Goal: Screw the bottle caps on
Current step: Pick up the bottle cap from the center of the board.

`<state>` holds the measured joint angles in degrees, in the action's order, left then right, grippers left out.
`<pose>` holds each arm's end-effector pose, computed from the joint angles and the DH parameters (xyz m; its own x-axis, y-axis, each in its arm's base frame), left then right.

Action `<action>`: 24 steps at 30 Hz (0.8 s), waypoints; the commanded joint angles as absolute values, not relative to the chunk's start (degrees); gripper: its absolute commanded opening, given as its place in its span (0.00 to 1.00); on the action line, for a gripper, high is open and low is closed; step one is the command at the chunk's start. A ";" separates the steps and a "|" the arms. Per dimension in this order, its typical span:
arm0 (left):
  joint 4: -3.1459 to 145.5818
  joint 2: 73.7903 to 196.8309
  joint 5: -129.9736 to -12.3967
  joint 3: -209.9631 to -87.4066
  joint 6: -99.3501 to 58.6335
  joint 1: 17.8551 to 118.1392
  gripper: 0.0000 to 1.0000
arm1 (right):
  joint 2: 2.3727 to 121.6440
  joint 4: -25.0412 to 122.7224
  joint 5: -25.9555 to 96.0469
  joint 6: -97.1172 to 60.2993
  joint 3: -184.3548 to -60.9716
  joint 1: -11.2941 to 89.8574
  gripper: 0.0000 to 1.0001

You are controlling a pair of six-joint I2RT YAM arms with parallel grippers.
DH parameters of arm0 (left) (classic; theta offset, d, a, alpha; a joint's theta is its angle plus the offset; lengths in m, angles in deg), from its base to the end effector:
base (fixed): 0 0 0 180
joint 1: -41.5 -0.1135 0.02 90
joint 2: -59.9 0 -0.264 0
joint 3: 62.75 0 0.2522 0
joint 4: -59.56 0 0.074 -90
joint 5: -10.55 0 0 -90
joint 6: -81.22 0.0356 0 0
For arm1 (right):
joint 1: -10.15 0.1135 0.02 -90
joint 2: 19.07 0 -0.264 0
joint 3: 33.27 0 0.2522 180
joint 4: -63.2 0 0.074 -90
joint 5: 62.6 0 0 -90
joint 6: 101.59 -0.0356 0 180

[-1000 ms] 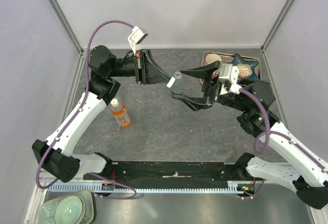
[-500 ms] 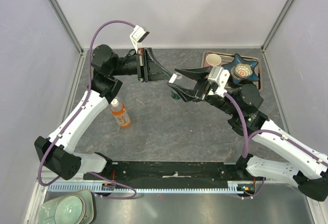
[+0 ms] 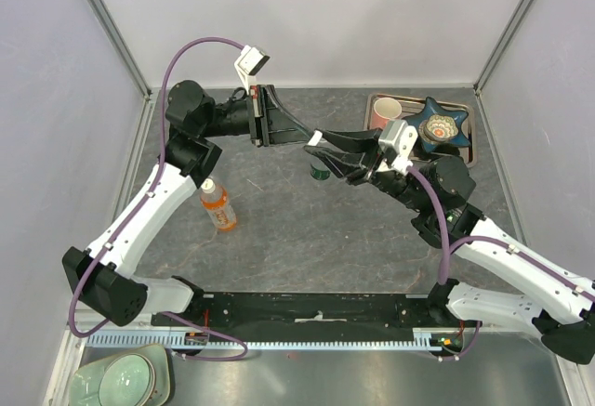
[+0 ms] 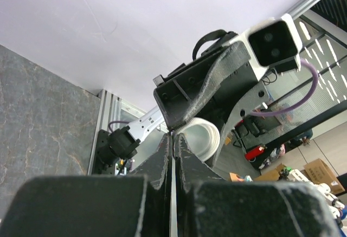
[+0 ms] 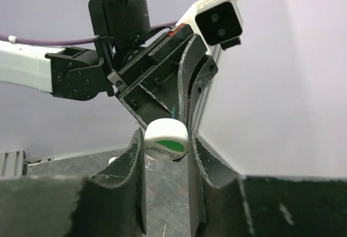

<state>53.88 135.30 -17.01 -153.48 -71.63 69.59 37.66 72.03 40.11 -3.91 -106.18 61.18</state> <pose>0.2332 -0.1602 0.4681 -0.6992 -0.0935 -0.7088 0.7140 -0.1418 -0.6856 0.1297 0.1728 0.4505 0.3816 0.2645 -0.8857 -0.8404 0.4983 -0.2133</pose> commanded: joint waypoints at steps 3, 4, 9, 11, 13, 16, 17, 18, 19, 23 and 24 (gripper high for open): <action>56.79 133.82 -17.66 -155.61 -71.54 69.36 0.02 | 36.30 72.82 36.63 -5.88 -107.41 60.96 0.12; 57.32 133.82 -17.92 -155.53 -71.36 69.18 0.03 | 36.21 72.55 36.55 -5.97 -107.41 60.96 0.13; 60.57 133.73 -19.59 -156.23 -68.55 68.48 0.30 | 34.63 70.18 36.72 -5.53 -108.02 60.87 0.11; 65.03 134.17 -21.08 -157.28 -64.96 67.34 0.51 | 33.93 68.08 37.07 -5.35 -108.72 60.87 0.11; 68.29 134.61 -21.79 -159.21 -61.97 64.81 0.85 | 32.87 66.14 37.42 -5.18 -109.60 60.96 0.11; 75.93 137.06 -23.45 -162.11 -53.63 60.15 0.95 | 31.12 61.93 38.13 -5.09 -111.79 60.96 0.11; 77.87 137.94 -24.07 -162.90 -47.51 59.35 0.97 | 30.07 60.18 38.04 -5.18 -112.07 60.96 0.11; 84.42 140.04 -24.68 -164.91 -43.45 58.99 0.99 | 29.54 59.38 37.69 -5.27 -112.42 60.87 0.11; 87.53 141.10 -25.91 -166.06 -38.88 59.07 0.99 | 29.10 58.24 37.43 -5.35 -113.29 60.95 0.11; 102.04 146.99 -40.19 -171.68 -13.34 63.46 0.99 | 26.20 52.88 34.44 -5.53 -114.97 60.96 0.12; 103.28 148.66 -42.86 -171.88 -9.96 66.08 0.99 | 25.50 52.60 33.83 -5.62 -114.97 60.96 0.11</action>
